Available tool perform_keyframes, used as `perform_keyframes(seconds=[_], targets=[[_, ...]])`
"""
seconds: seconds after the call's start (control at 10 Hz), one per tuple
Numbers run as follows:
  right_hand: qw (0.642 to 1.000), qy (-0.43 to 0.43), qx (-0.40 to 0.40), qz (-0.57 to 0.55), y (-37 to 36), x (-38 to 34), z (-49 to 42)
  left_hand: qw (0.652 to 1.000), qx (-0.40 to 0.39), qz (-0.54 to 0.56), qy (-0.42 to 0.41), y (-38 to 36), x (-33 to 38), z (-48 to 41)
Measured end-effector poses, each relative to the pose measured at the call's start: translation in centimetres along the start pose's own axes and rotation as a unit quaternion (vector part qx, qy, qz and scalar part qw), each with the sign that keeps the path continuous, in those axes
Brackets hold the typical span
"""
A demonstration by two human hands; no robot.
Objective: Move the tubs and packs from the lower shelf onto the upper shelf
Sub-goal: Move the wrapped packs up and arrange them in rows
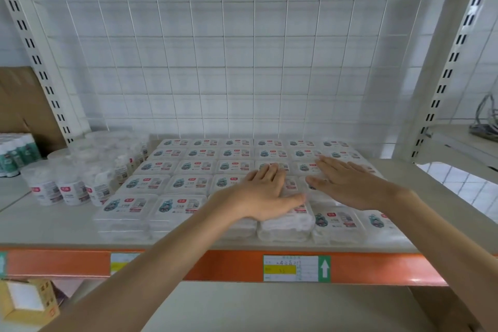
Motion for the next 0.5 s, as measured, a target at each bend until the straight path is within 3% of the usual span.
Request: perform_keyframes(seconds=[0.4,0.5], targets=[[0.999,0.002,0.010,-0.032,0.4,-0.3,0.4,0.999,0.039,-0.001,-0.002,0.0,0.4,0.3],[0.997,0.013,0.046,-0.056,1.3,-1.3,1.2,0.996,0.086,-0.006,-0.010,1.1,0.6,1.3]])
Point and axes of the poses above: each hand's wrist, its own z-axis away from the middle knuckle, its own y-axis out of the back of the hand, x = y × z, the point moved 4 cm from there along -z, towards the middle knuckle, and after that the axes turned 12 degrees about -y, right-handed, at the moved point
